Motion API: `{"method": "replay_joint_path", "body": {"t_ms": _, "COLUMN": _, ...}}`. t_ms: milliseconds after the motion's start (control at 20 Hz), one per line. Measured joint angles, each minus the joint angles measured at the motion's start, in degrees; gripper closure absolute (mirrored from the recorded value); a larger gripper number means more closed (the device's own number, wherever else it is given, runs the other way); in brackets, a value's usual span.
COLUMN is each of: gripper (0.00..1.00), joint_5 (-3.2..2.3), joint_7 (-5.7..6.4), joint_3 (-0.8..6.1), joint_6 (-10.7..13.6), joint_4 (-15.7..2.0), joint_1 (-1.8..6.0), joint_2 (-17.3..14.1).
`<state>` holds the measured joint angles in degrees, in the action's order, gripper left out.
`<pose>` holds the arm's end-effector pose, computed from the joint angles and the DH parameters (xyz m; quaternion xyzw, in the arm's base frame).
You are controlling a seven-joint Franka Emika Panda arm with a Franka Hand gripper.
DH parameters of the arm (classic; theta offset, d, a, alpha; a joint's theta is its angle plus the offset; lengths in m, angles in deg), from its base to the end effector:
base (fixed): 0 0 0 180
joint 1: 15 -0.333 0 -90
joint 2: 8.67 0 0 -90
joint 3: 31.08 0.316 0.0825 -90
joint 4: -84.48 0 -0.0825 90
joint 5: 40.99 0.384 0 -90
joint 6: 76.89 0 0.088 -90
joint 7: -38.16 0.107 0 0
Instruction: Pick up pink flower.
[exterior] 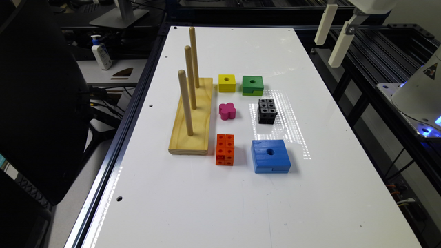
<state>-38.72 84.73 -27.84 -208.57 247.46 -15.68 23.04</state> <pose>0.3352 0.0214 0.3473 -0.9251 0.3797 -0.0031 0.0014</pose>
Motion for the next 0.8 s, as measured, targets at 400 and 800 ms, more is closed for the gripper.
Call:
{"method": "replay_joint_path", "body": {"t_ms": 400, "gripper": 0.00, "joint_5": 0.00, "joint_7": 0.00, "joint_3": 0.00, "joint_6": -0.03, "joint_4": -0.33, "joint_1": 0.00, "joint_2": 0.12}}
{"method": "replay_joint_path", "body": {"t_ms": 800, "gripper": 0.00, "joint_5": 0.00, "joint_7": 0.00, "joint_3": 0.00, "joint_6": -0.85, "joint_4": -0.56, "joint_1": 0.00, "joint_2": -0.03}}
